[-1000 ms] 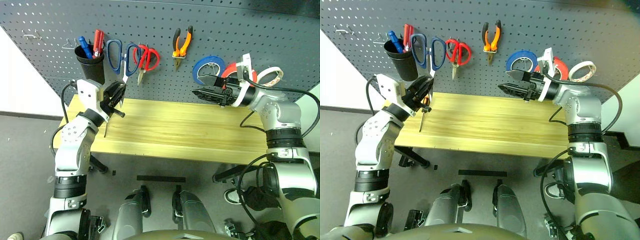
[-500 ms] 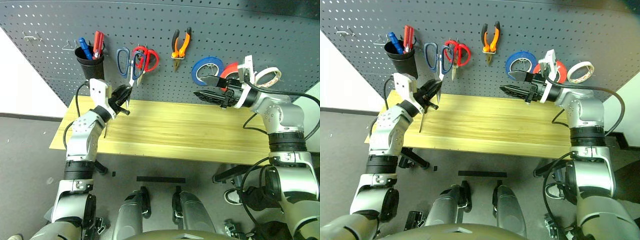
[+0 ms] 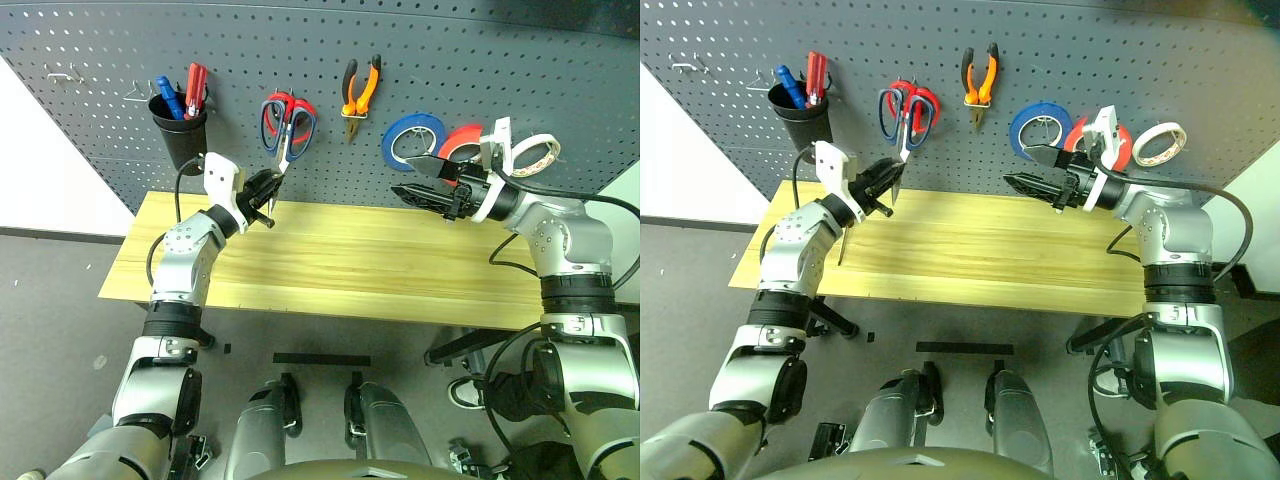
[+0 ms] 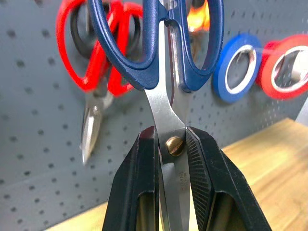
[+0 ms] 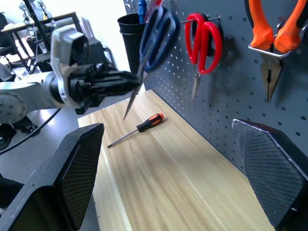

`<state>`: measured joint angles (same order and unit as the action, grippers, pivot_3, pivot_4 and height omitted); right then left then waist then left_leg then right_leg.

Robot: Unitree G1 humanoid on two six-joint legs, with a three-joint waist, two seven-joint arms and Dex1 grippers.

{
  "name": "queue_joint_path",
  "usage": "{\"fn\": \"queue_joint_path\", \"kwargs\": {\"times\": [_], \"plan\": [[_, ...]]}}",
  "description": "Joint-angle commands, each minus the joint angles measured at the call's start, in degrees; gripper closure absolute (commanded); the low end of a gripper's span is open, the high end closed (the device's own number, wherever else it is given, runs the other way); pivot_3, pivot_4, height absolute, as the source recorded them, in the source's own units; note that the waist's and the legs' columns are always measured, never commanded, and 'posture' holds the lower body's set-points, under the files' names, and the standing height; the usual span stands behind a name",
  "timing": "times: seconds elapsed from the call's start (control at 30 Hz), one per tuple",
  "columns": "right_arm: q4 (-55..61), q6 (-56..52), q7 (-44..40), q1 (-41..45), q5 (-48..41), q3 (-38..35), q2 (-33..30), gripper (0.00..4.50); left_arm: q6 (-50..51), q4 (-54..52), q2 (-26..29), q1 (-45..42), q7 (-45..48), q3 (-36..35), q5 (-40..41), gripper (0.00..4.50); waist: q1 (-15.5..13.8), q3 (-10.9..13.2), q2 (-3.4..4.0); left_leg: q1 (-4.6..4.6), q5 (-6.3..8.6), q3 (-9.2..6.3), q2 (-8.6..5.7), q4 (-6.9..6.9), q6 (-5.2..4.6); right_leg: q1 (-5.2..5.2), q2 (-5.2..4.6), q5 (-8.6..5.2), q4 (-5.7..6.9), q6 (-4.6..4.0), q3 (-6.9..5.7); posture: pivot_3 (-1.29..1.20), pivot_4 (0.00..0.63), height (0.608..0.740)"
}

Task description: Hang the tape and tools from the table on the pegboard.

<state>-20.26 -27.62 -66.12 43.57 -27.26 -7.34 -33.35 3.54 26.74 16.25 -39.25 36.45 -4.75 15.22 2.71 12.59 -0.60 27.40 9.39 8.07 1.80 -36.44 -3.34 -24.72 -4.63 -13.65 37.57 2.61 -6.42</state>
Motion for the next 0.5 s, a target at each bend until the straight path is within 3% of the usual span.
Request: {"fn": "queue_joint_path", "kwargs": {"times": [0.03, 0.5], "plan": [[2.5, 0.2, 0.5, 0.2, -0.8, -1.4, -1.2, 0.0, -2.7, 1.8, -0.3, -3.4, 0.2, -0.2, -0.6, 3.84, 0.0, 0.0, 0.0, 0.01, 0.01, 0.0, 0.0, -0.02, -0.01, 0.0, 0.0, 0.01, 0.0, 0.01, 0.0, -0.15, 0.123, 0.74], [3.4, 1.1, 2.8, -1.3, -0.3, -0.6, -0.6, 0.0, -10.3, 28.9, 0.3, -18.4, -3.8, -2.6, -3.7, 3.84, 0.8, 0.0, -0.01, 0.05, 0.03, 0.0, 0.01, -0.16, -0.06, 0.02, -0.03, 0.14, 0.0, 0.09, -0.01, -0.15, 0.122, 0.74]]}}
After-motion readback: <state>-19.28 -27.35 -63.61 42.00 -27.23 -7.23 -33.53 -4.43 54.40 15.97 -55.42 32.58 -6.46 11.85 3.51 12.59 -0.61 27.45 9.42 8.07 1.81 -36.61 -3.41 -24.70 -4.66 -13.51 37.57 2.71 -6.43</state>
